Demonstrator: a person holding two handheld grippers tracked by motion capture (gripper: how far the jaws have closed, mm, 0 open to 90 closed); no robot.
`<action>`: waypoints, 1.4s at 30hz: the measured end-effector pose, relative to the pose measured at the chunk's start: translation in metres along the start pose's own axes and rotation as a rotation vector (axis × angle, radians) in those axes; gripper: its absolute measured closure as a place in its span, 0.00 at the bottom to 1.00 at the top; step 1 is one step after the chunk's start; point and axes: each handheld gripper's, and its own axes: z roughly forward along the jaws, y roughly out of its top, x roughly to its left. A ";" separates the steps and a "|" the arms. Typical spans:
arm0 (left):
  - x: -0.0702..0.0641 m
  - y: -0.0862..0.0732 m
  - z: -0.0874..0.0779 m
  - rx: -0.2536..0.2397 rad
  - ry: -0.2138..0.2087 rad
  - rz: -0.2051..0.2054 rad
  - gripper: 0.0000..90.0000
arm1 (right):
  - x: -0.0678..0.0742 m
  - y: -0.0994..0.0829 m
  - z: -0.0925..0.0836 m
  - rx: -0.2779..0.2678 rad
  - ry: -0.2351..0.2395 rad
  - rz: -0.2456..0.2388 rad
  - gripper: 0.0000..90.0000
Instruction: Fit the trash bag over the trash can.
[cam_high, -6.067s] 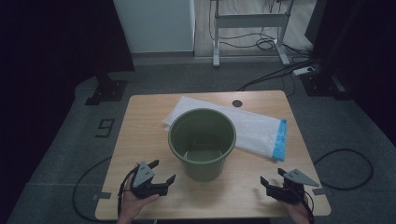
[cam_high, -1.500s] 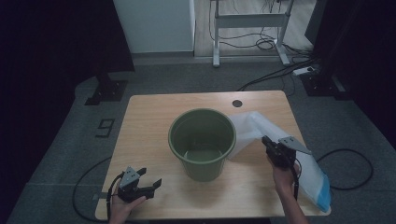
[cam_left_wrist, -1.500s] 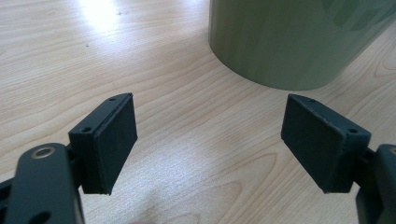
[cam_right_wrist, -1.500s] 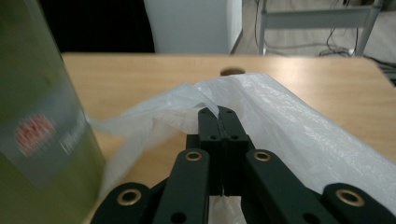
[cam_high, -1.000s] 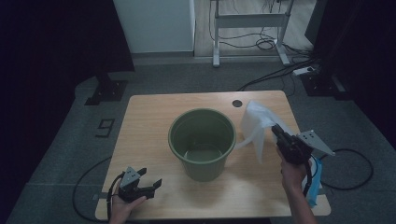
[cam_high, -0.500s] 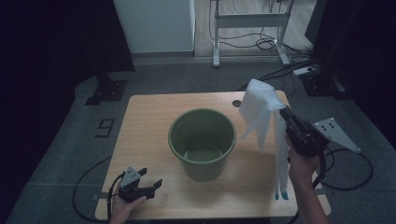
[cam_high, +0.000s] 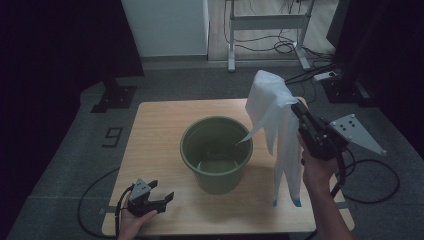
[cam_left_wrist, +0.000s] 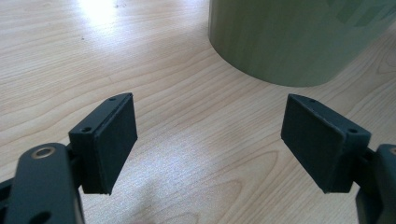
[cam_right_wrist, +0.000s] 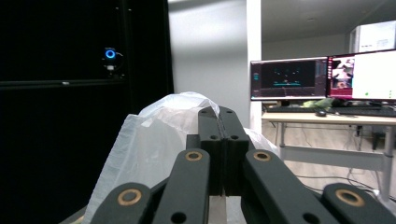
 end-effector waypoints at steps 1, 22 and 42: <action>0.000 0.000 0.000 -0.001 0.001 0.000 0.20 | 0.006 0.001 0.003 -0.003 0.013 0.002 0.99; 0.003 -0.001 -0.001 -0.003 0.002 -0.004 0.20 | 0.069 -0.052 0.038 0.115 0.129 -0.011 0.99; 0.004 -0.002 0.000 0.006 0.006 -0.006 0.20 | 0.089 -0.048 0.008 0.056 0.178 -0.061 0.99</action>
